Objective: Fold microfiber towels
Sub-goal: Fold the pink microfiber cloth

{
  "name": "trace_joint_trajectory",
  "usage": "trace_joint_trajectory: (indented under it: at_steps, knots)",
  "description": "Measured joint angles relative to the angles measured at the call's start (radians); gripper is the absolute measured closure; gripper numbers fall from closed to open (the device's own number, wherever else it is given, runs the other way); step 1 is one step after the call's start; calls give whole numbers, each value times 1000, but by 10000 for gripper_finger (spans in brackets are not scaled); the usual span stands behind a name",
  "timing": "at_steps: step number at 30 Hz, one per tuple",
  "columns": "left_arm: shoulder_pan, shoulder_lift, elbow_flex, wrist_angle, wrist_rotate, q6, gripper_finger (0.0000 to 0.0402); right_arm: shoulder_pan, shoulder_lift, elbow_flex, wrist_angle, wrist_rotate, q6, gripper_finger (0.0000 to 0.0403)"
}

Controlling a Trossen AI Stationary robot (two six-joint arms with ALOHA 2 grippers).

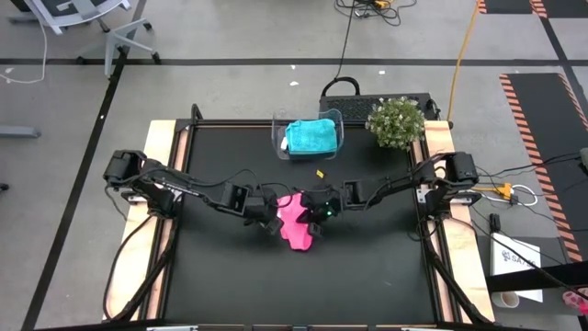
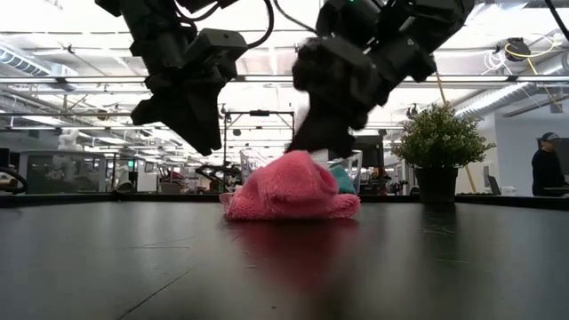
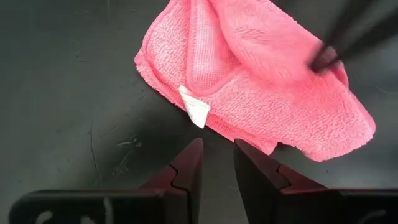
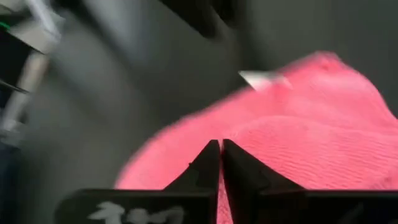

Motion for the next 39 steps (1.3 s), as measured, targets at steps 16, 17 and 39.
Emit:
trace_joint_trajectory:
  at_steps: [16,17,39]
  knots:
    - [0,0,0,78,0,54,311,-35,-36,0,33,-63,33,393]
    - [0,0,0,85,0,65,311,-37,-49,0,14,-77,39,393]
    - [-50,105,1,292,-165,949,305,-46,-328,-1,-419,7,18,392]
